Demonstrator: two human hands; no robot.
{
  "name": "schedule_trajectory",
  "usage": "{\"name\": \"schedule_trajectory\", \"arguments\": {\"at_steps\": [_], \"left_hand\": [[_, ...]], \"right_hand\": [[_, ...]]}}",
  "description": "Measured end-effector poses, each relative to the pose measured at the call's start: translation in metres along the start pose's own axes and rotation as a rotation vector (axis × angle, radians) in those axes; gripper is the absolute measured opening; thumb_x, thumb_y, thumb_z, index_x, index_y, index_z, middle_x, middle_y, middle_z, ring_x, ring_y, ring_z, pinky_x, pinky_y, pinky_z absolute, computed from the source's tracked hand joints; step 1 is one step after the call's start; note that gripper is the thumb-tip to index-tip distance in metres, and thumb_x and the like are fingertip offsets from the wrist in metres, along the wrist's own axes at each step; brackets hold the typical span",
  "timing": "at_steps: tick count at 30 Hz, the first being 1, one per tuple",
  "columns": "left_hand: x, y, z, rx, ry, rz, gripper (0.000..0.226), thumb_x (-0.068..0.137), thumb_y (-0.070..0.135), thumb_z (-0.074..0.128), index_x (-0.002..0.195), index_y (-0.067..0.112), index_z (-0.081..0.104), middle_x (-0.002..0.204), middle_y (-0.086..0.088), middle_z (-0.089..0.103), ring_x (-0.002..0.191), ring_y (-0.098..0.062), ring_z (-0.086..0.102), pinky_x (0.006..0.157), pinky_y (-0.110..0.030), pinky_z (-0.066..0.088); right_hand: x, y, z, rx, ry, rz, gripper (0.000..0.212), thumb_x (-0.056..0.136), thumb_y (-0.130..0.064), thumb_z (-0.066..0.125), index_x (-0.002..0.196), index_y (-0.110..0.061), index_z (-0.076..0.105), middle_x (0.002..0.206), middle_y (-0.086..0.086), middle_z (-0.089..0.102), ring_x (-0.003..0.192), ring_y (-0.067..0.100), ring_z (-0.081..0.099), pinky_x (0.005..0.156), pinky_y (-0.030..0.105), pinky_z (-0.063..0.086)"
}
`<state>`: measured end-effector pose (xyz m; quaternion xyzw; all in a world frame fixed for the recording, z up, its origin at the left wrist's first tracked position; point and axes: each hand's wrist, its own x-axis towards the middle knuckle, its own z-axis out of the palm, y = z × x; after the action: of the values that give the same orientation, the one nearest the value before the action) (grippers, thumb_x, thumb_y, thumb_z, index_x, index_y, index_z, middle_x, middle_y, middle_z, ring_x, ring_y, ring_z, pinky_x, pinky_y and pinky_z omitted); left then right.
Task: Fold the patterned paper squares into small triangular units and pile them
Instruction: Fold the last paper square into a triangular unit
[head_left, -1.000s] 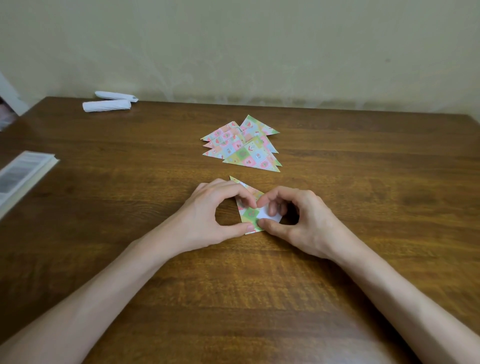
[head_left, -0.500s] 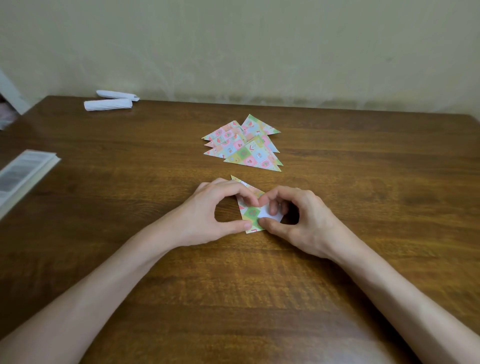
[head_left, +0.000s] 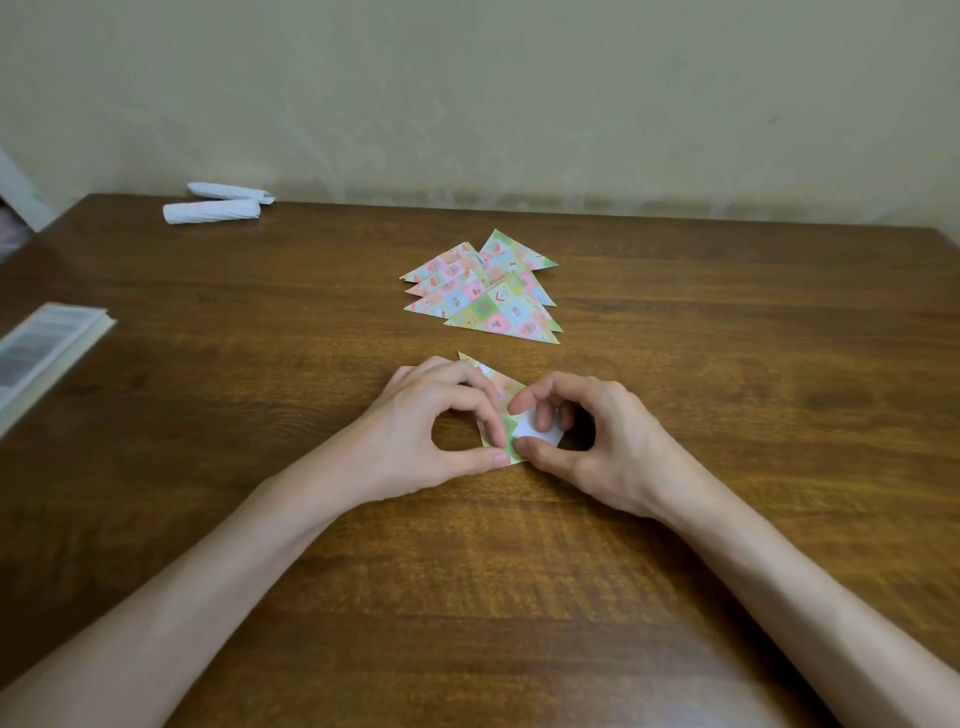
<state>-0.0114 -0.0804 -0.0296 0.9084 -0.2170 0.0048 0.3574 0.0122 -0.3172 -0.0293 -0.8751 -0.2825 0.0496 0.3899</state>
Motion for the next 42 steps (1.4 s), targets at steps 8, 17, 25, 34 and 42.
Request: {"name": "schedule_trajectory", "arguments": {"at_steps": [8,17,25,34,42], "left_hand": [[-0.001,0.0,0.001,0.026,0.012,0.003,0.014,0.08,0.055,0.08,0.087,0.044,0.076,0.113,0.022,0.058,0.124,-0.004,0.049,0.112,-0.033,0.029],[0.0,0.004,-0.002,0.04,-0.021,-0.023,0.011,0.081,0.05,0.081,0.087,0.044,0.076,0.113,0.023,0.057,0.125,-0.002,0.047,0.111,-0.034,0.03],[0.002,0.005,-0.003,0.037,-0.021,-0.035,0.011,0.08,0.046,0.085,0.086,0.042,0.076,0.112,0.022,0.058,0.124,-0.004,0.048,0.111,-0.034,0.029],[-0.001,0.004,-0.007,-0.021,-0.072,-0.052,0.013,0.081,0.043,0.085,0.091,0.041,0.077,0.117,0.023,0.057,0.13,-0.002,0.045,0.114,-0.034,0.026],[-0.002,0.005,-0.01,-0.026,-0.091,-0.056,0.01,0.085,0.04,0.082,0.093,0.042,0.077,0.119,0.022,0.056,0.133,-0.003,0.043,0.118,-0.037,0.025]], "right_hand": [[0.0,0.0,0.0,-0.007,-0.003,-0.001,0.024,0.085,-0.03,0.081,0.105,-0.036,0.067,0.086,-0.013,0.061,0.086,0.01,0.057,0.081,0.025,0.046],[-0.001,-0.002,0.001,-0.044,0.011,-0.011,0.023,0.086,-0.032,0.079,0.106,-0.036,0.068,0.087,-0.014,0.062,0.089,0.008,0.057,0.082,0.024,0.046],[-0.001,-0.006,0.003,-0.068,0.02,-0.003,0.031,0.081,-0.037,0.084,0.107,-0.037,0.068,0.087,-0.014,0.06,0.087,0.007,0.054,0.078,0.014,0.037],[-0.001,-0.008,0.005,-0.086,0.011,0.021,0.038,0.08,-0.046,0.081,0.112,-0.038,0.063,0.09,-0.015,0.058,0.089,0.006,0.053,0.085,0.027,0.041],[-0.002,-0.013,0.007,-0.126,0.016,0.039,0.041,0.079,-0.047,0.081,0.114,-0.039,0.061,0.091,-0.016,0.055,0.09,0.005,0.05,0.089,0.029,0.039]]}}
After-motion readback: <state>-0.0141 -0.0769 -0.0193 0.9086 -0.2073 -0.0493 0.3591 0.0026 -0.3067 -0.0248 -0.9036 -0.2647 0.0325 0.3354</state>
